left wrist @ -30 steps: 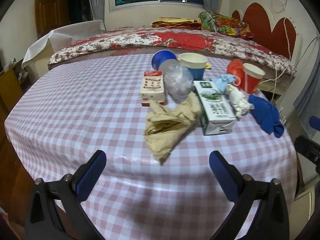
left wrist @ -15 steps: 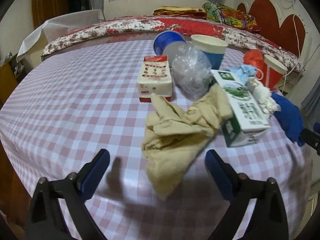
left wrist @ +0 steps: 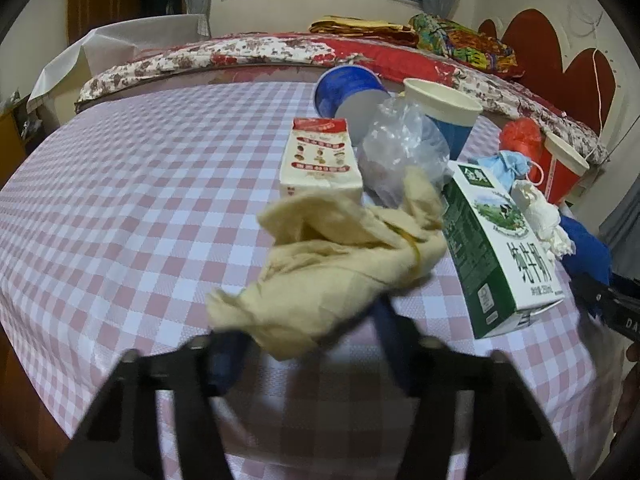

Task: Collect trash
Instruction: 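Grasp the beige cloth with the left tool while the right tool grasps the blue towel, then carry both items over the black bin and open both tools to drop them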

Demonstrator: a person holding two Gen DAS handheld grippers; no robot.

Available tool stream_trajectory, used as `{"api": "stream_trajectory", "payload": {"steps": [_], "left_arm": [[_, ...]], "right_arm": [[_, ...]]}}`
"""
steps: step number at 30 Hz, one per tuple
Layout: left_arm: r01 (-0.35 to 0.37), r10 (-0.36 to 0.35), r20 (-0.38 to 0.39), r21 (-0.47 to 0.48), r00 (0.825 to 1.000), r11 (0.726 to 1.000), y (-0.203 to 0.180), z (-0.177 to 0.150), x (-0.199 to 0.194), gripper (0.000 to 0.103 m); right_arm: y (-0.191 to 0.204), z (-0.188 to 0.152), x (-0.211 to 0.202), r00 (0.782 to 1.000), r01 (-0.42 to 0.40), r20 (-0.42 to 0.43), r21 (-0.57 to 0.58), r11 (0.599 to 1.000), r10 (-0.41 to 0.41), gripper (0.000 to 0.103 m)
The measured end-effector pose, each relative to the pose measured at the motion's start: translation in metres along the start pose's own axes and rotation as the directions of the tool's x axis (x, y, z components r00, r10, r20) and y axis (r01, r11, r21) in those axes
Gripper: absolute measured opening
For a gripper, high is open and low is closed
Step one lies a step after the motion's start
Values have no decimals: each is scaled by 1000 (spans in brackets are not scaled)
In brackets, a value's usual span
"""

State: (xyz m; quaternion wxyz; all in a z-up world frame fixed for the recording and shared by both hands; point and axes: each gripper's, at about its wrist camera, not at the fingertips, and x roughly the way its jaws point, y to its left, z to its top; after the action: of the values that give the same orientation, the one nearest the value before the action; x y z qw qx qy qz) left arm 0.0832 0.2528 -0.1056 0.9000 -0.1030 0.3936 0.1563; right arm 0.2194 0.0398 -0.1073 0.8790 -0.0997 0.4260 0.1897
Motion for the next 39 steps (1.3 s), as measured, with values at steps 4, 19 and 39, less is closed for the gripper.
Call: {"api": "stream_trajectory", "payload": {"steps": [4,19,39], "left_arm": [[17,-17,-1,10,1000,1000,2,4,-3,26],[73,-71,84,-25,994,997,2,11,-45,15],[202,-213,100,107,972,973,-79,10,-75,15]], "right_arm": [[1,-1,-4,1000,-19,-1,-11,1000,19,39],[-7,-13,-47,997,-19,79,-9,1000,20,27],[-69,-41,-111,982,47,183,40,998,-53,22]]}}
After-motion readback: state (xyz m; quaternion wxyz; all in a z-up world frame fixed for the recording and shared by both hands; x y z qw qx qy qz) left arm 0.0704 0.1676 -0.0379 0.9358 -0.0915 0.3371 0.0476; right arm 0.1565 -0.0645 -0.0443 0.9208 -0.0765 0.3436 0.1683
